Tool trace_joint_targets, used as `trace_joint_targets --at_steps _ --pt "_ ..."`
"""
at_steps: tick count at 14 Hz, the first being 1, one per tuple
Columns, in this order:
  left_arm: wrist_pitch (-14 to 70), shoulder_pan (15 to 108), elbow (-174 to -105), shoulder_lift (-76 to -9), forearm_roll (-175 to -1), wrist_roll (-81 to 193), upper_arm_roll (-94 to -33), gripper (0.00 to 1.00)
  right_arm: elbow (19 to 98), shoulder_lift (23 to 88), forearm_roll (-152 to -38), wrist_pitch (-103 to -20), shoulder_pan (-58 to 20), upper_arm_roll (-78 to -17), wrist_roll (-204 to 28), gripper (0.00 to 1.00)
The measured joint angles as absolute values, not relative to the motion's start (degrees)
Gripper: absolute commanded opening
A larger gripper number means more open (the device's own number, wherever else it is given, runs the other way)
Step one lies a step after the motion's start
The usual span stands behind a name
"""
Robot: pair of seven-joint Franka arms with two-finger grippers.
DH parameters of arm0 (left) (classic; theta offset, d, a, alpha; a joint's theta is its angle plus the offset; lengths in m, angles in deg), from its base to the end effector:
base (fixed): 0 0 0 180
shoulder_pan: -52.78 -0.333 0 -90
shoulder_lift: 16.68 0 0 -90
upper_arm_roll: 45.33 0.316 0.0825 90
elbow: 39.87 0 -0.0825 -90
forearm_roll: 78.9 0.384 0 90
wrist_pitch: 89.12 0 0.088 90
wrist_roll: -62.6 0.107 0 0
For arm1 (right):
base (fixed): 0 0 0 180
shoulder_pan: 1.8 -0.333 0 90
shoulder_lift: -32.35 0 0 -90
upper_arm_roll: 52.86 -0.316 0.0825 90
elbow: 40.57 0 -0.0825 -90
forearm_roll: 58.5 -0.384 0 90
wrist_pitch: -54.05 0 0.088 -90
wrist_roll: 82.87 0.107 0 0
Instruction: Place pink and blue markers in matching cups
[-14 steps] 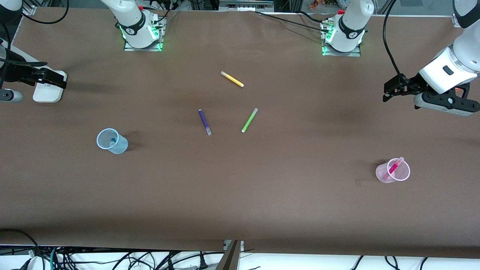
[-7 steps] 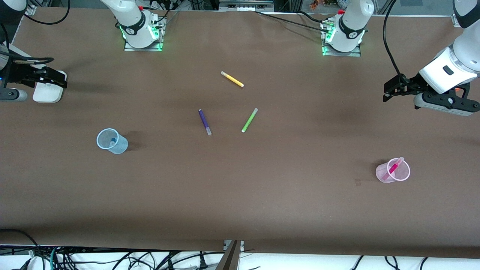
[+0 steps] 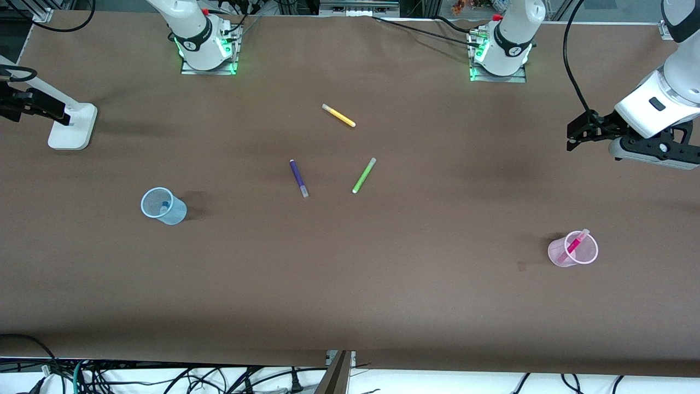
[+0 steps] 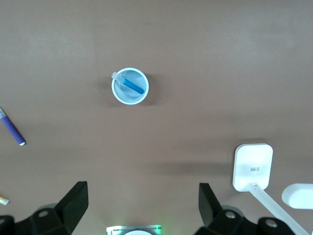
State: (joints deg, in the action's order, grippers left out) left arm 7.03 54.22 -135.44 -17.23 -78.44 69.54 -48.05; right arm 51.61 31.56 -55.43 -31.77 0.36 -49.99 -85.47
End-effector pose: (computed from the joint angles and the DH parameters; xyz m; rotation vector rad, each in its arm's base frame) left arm 0.5628 -0.0400 0.5823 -3.1192 0.3044 -0.0006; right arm 0.5386 -0.0537 0.6084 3.0907 -0.0675 -0.1555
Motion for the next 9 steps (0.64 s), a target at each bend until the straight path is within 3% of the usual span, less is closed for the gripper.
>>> trace_joint_targets --at_steps 9 --pt "7.3 53.8 -135.4 -17.2 -79.6 69.5 -47.8 1.00 50.9 31.8 -57.6 -29.0 0.3 -50.5 -85.5 1.00"
